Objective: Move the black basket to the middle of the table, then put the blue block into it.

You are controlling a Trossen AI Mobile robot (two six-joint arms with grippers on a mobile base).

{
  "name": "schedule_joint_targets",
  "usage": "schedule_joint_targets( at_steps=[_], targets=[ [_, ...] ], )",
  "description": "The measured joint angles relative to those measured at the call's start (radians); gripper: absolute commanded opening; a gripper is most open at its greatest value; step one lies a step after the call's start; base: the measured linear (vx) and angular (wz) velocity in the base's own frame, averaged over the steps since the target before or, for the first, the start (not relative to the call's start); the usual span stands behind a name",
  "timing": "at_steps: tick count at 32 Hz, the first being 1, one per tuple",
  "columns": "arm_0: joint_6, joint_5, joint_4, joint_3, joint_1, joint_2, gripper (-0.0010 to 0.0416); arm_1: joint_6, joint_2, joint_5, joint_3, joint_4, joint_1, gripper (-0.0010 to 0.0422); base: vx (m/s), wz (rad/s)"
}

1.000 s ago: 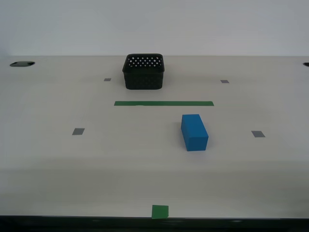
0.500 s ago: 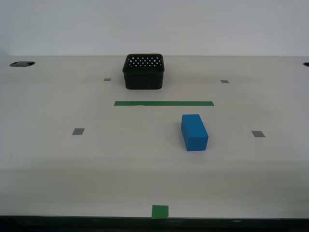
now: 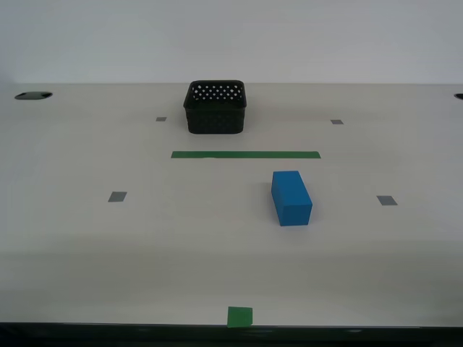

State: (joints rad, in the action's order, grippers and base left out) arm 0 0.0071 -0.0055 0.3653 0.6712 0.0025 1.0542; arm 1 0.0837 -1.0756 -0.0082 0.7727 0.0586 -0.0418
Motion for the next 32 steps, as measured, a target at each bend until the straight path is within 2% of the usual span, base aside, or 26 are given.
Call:
schedule_joint_targets(
  at_steps=[2,4,7,13,21,29,32],
  targets=[
    [0.0,0.0,-0.084,0.032,0.0,0.002,0.0,0.0,-0.017,0.0,0.039,-0.047,-0.015,0.0,0.0,0.0],
    [0.0,0.0,-0.237,0.1,0.001,0.006,0.0,0.0,-0.064,0.0,0.119,-0.163,-0.051,0.0,0.0,0.0],
    [0.0,0.0,-0.382,0.163,0.001,0.006,0.0,0.0,-0.145,0.0,0.221,-0.279,-0.097,0.0,0.0,0.0],
    [0.0,0.0,-0.59,0.246,0.001,0.005,0.0,-0.001,-0.381,0.002,0.462,-0.458,-0.195,0.0,0.0,0.0],
    [0.0,0.008,-0.736,0.241,0.001,0.006,0.0,-0.014,-0.692,0.002,0.768,-0.643,-0.229,0.0,0.0,0.0],
    [-0.001,0.011,-0.751,0.206,0.001,0.005,0.0,-0.015,-0.951,0.002,1.055,-0.816,-0.249,0.0,0.0,0.0],
    [-0.001,0.011,-0.749,0.201,0.002,0.005,0.0,-0.014,-1.025,0.035,1.126,-0.863,-0.263,0.0,0.0,0.0]
  ],
)
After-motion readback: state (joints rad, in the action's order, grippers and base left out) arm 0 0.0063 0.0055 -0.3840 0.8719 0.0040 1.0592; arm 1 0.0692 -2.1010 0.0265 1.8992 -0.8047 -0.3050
